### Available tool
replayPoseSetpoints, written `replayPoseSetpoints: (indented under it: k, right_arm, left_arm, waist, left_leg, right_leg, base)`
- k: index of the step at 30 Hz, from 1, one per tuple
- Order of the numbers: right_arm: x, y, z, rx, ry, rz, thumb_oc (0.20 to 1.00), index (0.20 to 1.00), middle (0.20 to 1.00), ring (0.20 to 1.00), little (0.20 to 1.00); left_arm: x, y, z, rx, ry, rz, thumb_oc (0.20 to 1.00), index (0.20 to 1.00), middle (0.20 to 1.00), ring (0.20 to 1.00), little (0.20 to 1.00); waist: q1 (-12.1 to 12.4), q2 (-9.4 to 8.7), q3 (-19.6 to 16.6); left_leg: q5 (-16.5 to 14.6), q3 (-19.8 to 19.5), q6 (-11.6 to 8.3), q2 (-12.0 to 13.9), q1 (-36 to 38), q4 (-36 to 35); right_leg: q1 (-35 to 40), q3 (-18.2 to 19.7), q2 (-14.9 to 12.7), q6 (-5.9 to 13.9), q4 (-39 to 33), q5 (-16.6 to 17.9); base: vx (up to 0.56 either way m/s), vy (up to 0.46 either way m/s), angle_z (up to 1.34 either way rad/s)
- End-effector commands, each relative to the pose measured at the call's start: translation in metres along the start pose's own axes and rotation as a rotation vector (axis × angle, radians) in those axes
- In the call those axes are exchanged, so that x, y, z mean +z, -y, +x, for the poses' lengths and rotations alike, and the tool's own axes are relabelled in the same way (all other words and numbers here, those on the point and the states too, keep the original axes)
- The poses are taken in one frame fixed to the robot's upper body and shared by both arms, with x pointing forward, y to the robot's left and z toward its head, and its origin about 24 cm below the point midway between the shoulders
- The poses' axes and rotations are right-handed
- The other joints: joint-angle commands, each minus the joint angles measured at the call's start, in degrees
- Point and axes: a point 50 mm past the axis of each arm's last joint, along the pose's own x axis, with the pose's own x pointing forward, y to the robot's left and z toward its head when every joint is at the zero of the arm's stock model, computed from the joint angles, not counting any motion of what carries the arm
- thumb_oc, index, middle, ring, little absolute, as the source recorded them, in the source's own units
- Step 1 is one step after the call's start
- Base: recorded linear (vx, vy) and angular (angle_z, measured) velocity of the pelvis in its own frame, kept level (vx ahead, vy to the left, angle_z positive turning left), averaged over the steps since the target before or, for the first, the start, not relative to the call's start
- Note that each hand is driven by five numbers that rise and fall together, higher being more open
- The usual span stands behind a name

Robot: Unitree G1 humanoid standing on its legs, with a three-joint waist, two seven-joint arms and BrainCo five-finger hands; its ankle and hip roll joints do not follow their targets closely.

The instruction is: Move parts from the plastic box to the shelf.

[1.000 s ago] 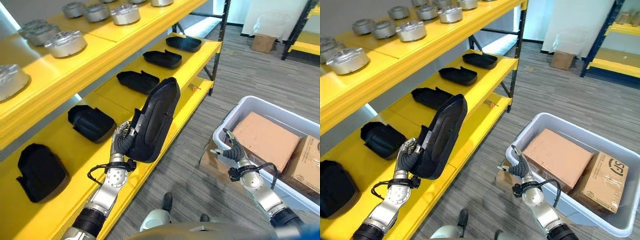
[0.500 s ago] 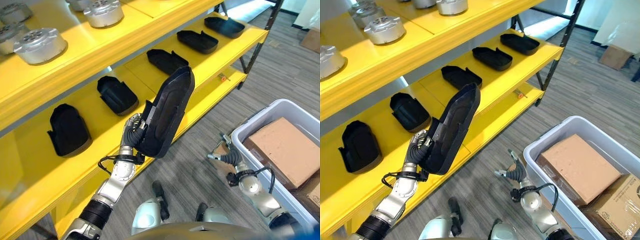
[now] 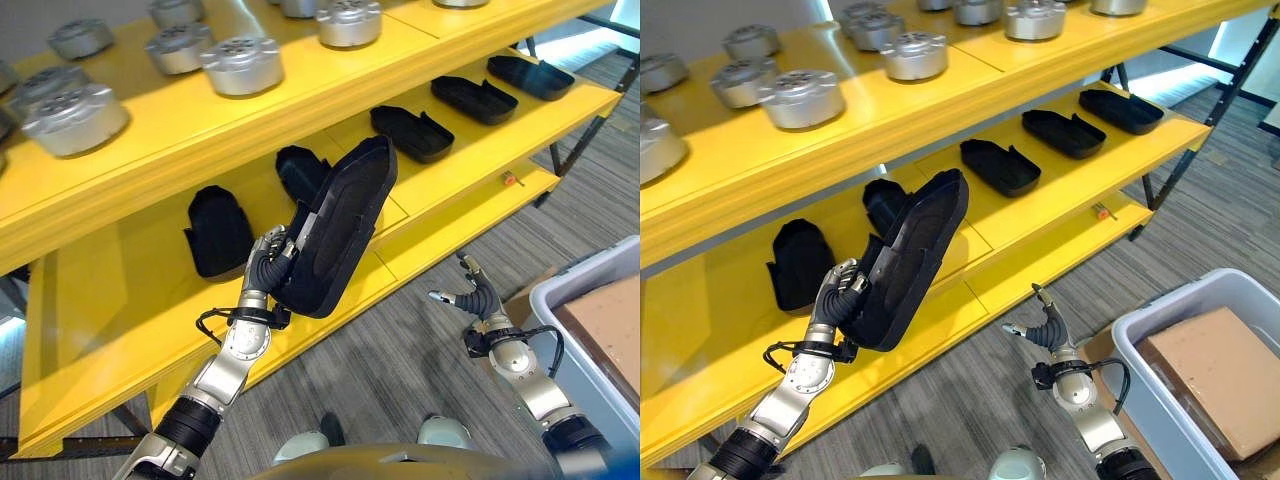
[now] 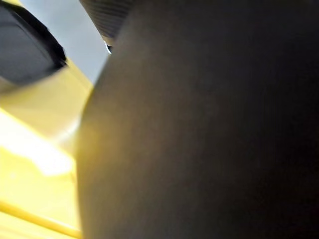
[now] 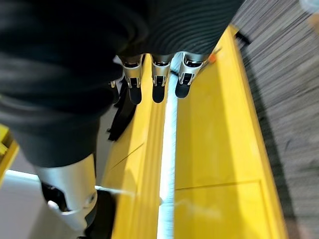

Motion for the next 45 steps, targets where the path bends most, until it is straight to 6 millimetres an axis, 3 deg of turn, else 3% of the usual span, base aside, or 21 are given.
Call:
replayPoseSetpoints:
  k: [1,8,11,14,15,19,21,22,23,25,27,29,30,31,33,34,38,45]
  right_arm:
    - [0.022,-0.005,0.000,0.064,0.118,-0.038,1.000,1.000,1.000,1.000,1.000]
    - [0.026,-0.011,-0.005,0.136,0.146,-0.013,1.000,1.000,1.000,1.000,1.000]
    - [0.034,-0.019,-0.005,0.171,0.189,0.003,1.000,1.000,1.000,1.000,1.000]
    - [0.047,-0.033,-0.002,0.281,0.237,0.071,1.000,1.000,1.000,1.000,1.000]
    - [0.053,-0.040,-0.003,0.336,0.244,0.148,1.000,1.000,1.000,1.000,1.000]
    - [0.069,-0.041,-0.007,0.368,0.334,0.175,1.000,1.000,1.000,1.000,1.000]
    - [0.080,-0.038,-0.009,0.370,0.365,0.197,1.000,1.000,1.000,1.000,1.000]
    - [0.086,-0.033,-0.011,0.361,0.383,0.209,1.000,1.000,1.000,1.000,1.000]
    - [0.088,-0.031,-0.013,0.360,0.392,0.214,1.000,1.000,1.000,1.000,1.000]
    - [0.092,-0.026,-0.014,0.359,0.418,0.223,1.000,1.000,1.000,1.000,1.000]
    - [0.100,-0.021,-0.016,0.351,0.477,0.200,1.000,1.000,1.000,1.000,1.000]
    - [0.103,-0.019,-0.016,0.347,0.493,0.167,1.000,1.000,1.000,1.000,1.000]
    - [0.102,-0.018,-0.017,0.348,0.504,0.123,1.000,1.000,1.000,1.000,1.000]
    - [0.101,-0.017,-0.019,0.330,0.506,0.109,1.000,1.000,1.000,1.000,1.000]
    - [0.100,-0.016,-0.020,0.276,0.534,0.045,1.000,1.000,1.000,1.000,1.000]
    - [0.099,-0.017,-0.017,0.258,0.542,0.028,1.000,1.000,1.000,1.000,1.000]
    - [0.097,-0.016,-0.013,0.245,0.530,0.063,1.000,1.000,1.000,1.000,1.000]
    - [0.097,-0.020,-0.016,0.317,0.513,0.104,1.000,1.000,1.000,1.000,1.000]
  left_arm:
    - [0.018,-0.029,0.005,0.062,0.092,-0.012,0.200,0.200,0.200,0.200,0.200]
    - [0.005,-0.047,-0.007,0.106,0.040,-0.013,0.200,0.200,0.200,0.200,0.200]
    - [0.004,-0.045,-0.006,0.121,0.036,-0.014,0.200,0.200,0.200,0.200,0.200]
    - [0.006,-0.040,0.001,0.122,0.055,-0.016,0.200,0.200,0.200,0.200,0.200]
    - [0.008,-0.037,0.004,0.109,0.064,-0.015,0.200,0.200,0.200,0.200,0.200]
    - [0.007,-0.033,0.007,0.082,0.051,0.011,0.200,0.200,0.200,0.200,0.200]
    - [0.005,-0.033,0.008,0.080,0.039,0.021,0.200,0.200,0.200,0.200,0.200]
    - [0.003,-0.032,0.007,0.071,0.033,0.023,0.200,0.200,0.200,0.200,0.200]
    - [0.003,-0.031,0.006,0.069,0.029,0.024,0.200,0.200,0.200,0.200,0.200]
    - [0.001,-0.032,0.004,0.074,0.022,0.023,0.200,0.200,0.200,0.200,0.200]
    - [-0.002,-0.039,-0.004,0.102,0.004,0.018,0.200,0.200,0.200,0.200,0.200]
    - [-0.003,-0.041,-0.008,0.114,-0.003,0.007,0.200,0.200,0.200,0.200,0.200]
    - [-0.002,-0.038,-0.012,0.115,0.008,-0.009,0.200,0.200,0.200,0.200,0.200]
    - [0.000,-0.035,-0.012,0.100,0.020,-0.011,0.200,0.200,0.200,0.200,0.200]
    - [0.004,-0.028,-0.007,0.079,0.042,-0.010,0.200,0.200,0.200,0.200,0.200]
    - [0.005,-0.027,-0.005,0.073,0.049,-0.008,0.200,0.200,0.200,0.200,0.200]
    - [0.005,-0.025,-0.003,0.079,0.046,-0.006,0.200,0.200,0.200,0.200,0.200]
    - [0.009,-0.030,-0.006,0.147,0.052,-0.026,0.200,0.200,0.200,0.200,0.200]
  waist:
    - [1.76,-1.90,-1.62]
    - [5.03,-3.00,-0.79]
    - [5.93,-3.35,-0.50]
    - [6.82,-3.69,0.15]
    - [7.16,-3.88,0.24]
    - [6.68,-4.34,-0.21]
    - [5.83,-4.71,-0.52]
    - [4.47,-4.89,-0.71]
    - [3.88,-5.03,-0.74]
    - [3.34,-5.22,-0.71]
    - [3.82,-5.57,-0.20]
    - [4.13,-5.71,0.40]
    - [3.44,-5.97,0.61]
    - [2.52,-5.90,0.70]
    - [0.92,-5.82,0.61]
    - [0.88,-5.92,0.66]
    - [1.27,-6.01,0.28]
    - [1.62,-5.21,-0.13]
  left_leg:
    - [0.69,-0.35,-4.56,6.48,1.31,0.18]
    - [-0.90,0.01,-2.35,3.00,-0.61,0.16]
    - [-1.30,-0.20,-1.41,1.56,-1.46,0.16]
    - [-1.71,-0.13,-0.69,0.29,-2.00,0.16]
    - [-1.81,-0.56,-0.37,-0.24,-2.16,0.16]
    - [-2.08,-2.37,0.84,-1.15,-2.19,0.16]
    - [-1.43,-3.59,2.02,-1.66,-3.05,0.16]
    - [-1.77,-5.49,2.72,-2.01,-3.12,0.16]
    - [-1.93,-6.11,2.91,-2.18,-3.04,0.16]
    - [-1.94,-6.25,2.88,-2.15,-2.94,0.16]
    - [-2.06,-4.13,1.94,-1.71,-1.98,0.16]
    - [-2.18,-3.52,1.45,-1.83,-1.22,0.16]
    - [-2.04,-5.32,1.20,-3.03,-1.22,0.16]
    - [-2.35,-7.09,1.49,-3.64,-1.15,0.16]
    - [-2.45,-10.47,2.32,-4.75,-1.92,0.16]
    - [-2.38,-11.10,2.44,-4.92,-2.05,0.16]
    - [-2.22,-11.66,2.07,-4.76,-1.56,0.16]
    - [-2.11,-8.71,1.18,-4.30,-1.76,1.43]
  right_leg:
    - [4.59,-1.84,0.73,2.57,-5.36,2.99]
    - [3.51,-5.56,-2.79,5.47,-7.32,8.28]
    - [2.67,-5.88,-4.10,5.87,-6.59,9.21]
    - [1.70,-6.61,-6.32,6.92,-6.96,12.27]
    - [1.60,-6.63,-7.01,7.49,-6.66,13.16]
    - [0.78,-3.05,-7.41,7.67,-3.48,13.73]
    - [-0.99,-0.15,-6.30,6.51,-1.25,13.73]
    - [-2.55,3.99,-2.83,5.66,1.00,11.53]
    - [-3.38,5.35,-0.41,5.32,1.95,10.16]
    - [-4.72,5.80,2.47,4.96,3.30,8.98]
    - [-6.32,2.06,5.84,4.47,3.52,7.46]
    - [-6.17,0.74,7.55,3.76,1.85,7.16]
    - [-6.35,3.99,10.80,2.09,-4.63,7.80]
    - [-7.47,8.03,11.64,2.05,-6.31,8.89]
    - [-9.31,14.23,12.93,1.69,-7.17,10.04]
    - [-9.13,14.69,13.10,1.62,-7.41,10.37]
    - [-7.19,14.75,13.01,1.39,-8.46,10.08]
    - [-2.53,13.96,12.67,-0.24,-11.12,7.91]
  base:
    - [-0.04,0.199,0.05]
    - [-0.12,0.188,0.19]
    - [-0.10,0.156,0.21]
    - [-0.11,0.175,0.19]
    - [-0.06,0.190,0.14]
    - [0.02,0.105,0.29]
    - [0.00,0.058,0.54]
    - [0.03,0.044,0.35]
    - [0.09,0.038,0.36]
    - [0.07,0.031,0.55]
    - [0.13,0.021,0.33]
    - [0.16,-0.015,-0.28]
    - [0.21,-0.048,-0.36]
    - [0.18,-0.063,-0.28]
    - [0.14,-0.103,0.44]
    - [0.18,-0.159,0.98]
    - [0.20,-0.129,0.60]
    - [0.13,-0.021,0.01]
